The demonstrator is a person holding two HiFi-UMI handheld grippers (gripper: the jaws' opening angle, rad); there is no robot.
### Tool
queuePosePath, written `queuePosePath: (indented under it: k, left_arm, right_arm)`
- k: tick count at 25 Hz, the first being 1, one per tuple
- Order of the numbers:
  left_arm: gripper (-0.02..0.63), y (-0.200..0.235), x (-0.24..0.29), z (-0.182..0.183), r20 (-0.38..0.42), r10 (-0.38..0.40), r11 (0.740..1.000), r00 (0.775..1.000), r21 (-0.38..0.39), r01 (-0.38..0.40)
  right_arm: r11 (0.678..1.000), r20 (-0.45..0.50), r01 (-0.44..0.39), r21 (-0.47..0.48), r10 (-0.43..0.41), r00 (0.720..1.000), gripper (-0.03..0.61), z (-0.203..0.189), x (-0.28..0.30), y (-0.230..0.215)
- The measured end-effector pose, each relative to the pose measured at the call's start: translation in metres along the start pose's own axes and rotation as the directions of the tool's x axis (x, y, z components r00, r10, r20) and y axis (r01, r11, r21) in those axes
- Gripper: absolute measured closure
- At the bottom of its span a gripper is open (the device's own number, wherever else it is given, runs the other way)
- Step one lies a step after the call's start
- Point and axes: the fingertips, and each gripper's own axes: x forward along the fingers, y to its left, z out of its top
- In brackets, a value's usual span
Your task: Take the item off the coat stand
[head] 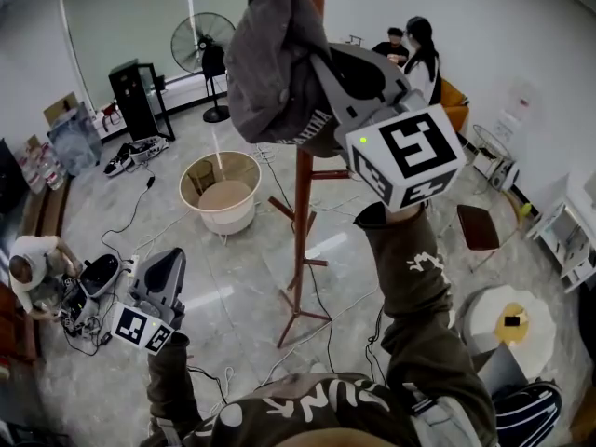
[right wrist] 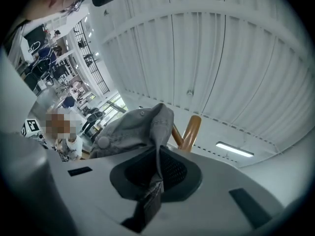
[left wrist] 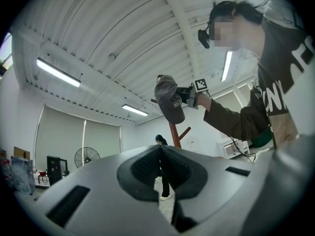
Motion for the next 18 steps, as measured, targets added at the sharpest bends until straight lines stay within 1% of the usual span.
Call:
queuePosePath:
  k: [5, 9, 13, 18]
  left_arm:
    - [0.609, 0.003, -0.006, 0.004, 0.005, 0.009, 1.000, 1.000, 0.004, -0.009]
    - [0.609, 0.000, -0.011, 0.007, 0.007, 0.013, 1.000, 1.000, 0.008, -0.013]
    - [0.609, -0.007, -0.011, 0.011, 0.014, 0.001, 1.000, 1.000, 0.013, -0.002]
    - [0.609, -0.012, -0.002, 0.013, 0.018, -0.027, 1.000, 0.999, 0.014, 0.027]
  right_arm:
    - [0.999, 0.062, -0.015, -0.029, 0.017, 0.998, 0.557, 0.033, -0.001, 0.006]
    - [0.999, 0.087, -0.035, -0.040, 0.038, 0.996, 0.557, 0.044, -0.016, 0.020]
    - [0.999, 0.080, -0.047, -0.023, 0.049, 0.996, 0.557, 0.035, -0.041, 0.034]
    - [0.999, 0.034, -0.045, 0.025, 0.045, 0.998, 0.557, 0.004, -0.068, 0.048]
